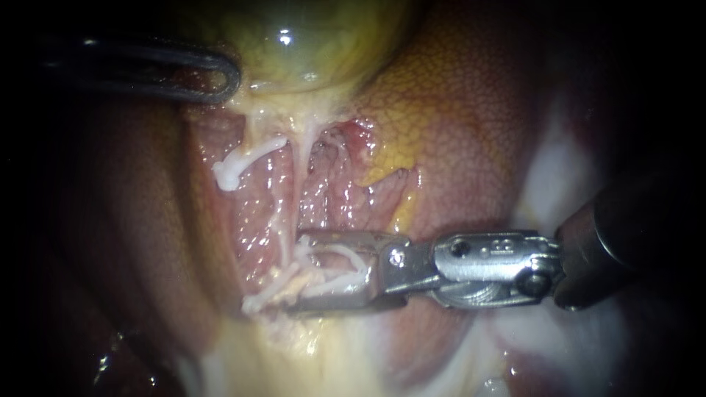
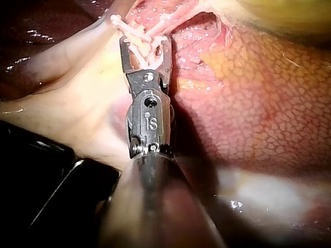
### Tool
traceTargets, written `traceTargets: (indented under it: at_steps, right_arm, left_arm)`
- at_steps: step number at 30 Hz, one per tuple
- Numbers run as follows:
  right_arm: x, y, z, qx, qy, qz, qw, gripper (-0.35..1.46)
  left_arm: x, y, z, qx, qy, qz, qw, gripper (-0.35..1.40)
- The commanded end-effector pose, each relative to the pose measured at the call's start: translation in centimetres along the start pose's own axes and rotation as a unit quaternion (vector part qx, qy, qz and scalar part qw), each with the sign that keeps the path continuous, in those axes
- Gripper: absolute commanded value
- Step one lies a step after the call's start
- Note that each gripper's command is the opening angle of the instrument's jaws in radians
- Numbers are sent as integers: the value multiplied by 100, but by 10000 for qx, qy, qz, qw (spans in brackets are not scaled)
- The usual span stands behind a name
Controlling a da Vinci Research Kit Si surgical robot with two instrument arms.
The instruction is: Clipping first clip right tube
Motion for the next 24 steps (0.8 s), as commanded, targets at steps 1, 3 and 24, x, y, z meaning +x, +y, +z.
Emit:
traceTargets:
  at_steps: [1,3,24]
  right_arm:
    - [1,0,-1,1,0,0,10000,50]
    - [2,-2,-2,8,0,4,10000,50]
    - [36,-8,-74,127,-16,125,9998,50]
  left_arm:
    - [0,0,0,0,0,1,10000,-35]
    - [0,0,0,1,0,1,10000,-35]
    - [1,1,-2,7,2,4,10000,-35]
